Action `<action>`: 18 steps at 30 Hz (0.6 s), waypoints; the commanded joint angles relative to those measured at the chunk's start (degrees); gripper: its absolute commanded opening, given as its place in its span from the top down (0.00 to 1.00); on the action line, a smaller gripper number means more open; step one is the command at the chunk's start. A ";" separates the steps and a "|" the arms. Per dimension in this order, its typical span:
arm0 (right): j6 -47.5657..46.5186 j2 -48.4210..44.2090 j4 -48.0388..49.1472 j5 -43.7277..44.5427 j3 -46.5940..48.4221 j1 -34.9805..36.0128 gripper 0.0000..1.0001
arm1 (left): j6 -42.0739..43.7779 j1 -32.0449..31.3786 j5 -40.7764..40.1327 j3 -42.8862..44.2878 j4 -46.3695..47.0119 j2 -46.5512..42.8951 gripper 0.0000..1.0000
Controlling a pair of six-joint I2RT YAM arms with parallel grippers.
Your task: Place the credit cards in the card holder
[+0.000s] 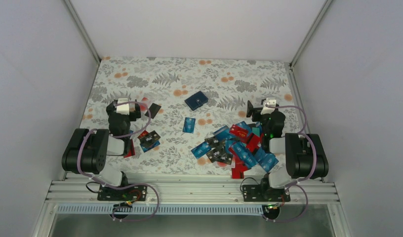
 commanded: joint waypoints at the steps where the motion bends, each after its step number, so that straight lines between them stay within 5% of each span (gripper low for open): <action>1: -0.97 -0.48 -0.84 -0.34 2.17 -0.36 0.00 | 0.19 0.11 0.75 -0.24 3.17 -0.39 0.00; 9: 1.82 -6.77 -24.32 6.72 15.54 1.32 0.00 | -3.96 -2.78 -12.40 10.08 -23.22 -11.43 0.00; 14: 4.37 -11.24 -36.21 6.47 25.08 1.45 0.00 | -11.18 -3.02 -11.31 32.17 -54.40 -13.86 0.00; 18: 3.26 -13.75 -44.14 6.70 32.86 1.34 0.00 | -11.09 -3.02 -12.25 44.92 -69.23 -12.02 0.00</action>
